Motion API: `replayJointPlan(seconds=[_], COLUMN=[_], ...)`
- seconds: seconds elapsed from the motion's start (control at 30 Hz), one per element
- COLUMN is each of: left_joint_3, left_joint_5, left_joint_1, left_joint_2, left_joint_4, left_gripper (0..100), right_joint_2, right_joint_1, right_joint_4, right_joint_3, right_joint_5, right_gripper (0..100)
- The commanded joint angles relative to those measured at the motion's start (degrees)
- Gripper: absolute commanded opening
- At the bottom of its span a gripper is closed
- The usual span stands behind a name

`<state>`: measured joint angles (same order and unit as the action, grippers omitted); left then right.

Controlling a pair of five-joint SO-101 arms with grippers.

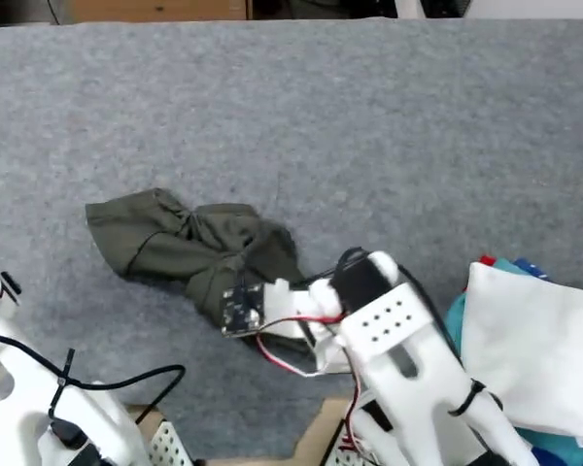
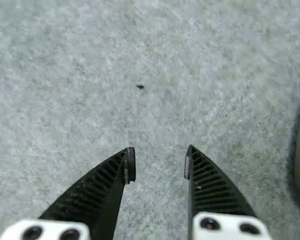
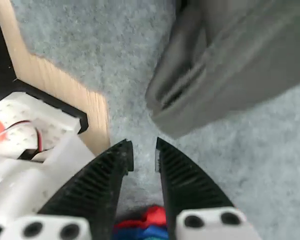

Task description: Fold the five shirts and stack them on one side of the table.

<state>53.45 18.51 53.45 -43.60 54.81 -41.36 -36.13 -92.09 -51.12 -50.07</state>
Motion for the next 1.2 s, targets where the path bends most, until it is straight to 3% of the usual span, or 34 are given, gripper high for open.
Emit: replayJointPlan(seconds=[0.0,0.23,0.57,0.77,1.03,1.17], left_joint_3=[0.26,1.05,1.05,1.05,1.14,1.14], left_joint_5=[0.18,0.18,0.09,0.09,0.0,0.0], left_joint_1=[-0.18,-0.18,-0.18,-0.18,-0.44,-0.53], left_joint_2=[-0.75,-0.75,-0.75,-0.75,-0.75,-0.75], left_joint_4=[-0.88,-0.7,-0.53,-0.53,-0.44,-0.44], left_gripper=[17,17,17,17,17,17], right_joint_2=[-1.19,-1.19,-1.19,-1.19,8.48,17.1], right_joint_1=[-2.86,-0.31,16.31,21.67,26.95,26.59], right_joint_4=[4.75,18.29,27.25,32.09,35.16,30.51], right_joint_3=[-2.59,-8.66,-5.58,-2.68,1.63,7.96], right_joint_5=[2.55,5.71,5.63,5.63,5.89,7.21], right_gripper=[8.8,8.8,8.7,8.7,8.7,8.7])
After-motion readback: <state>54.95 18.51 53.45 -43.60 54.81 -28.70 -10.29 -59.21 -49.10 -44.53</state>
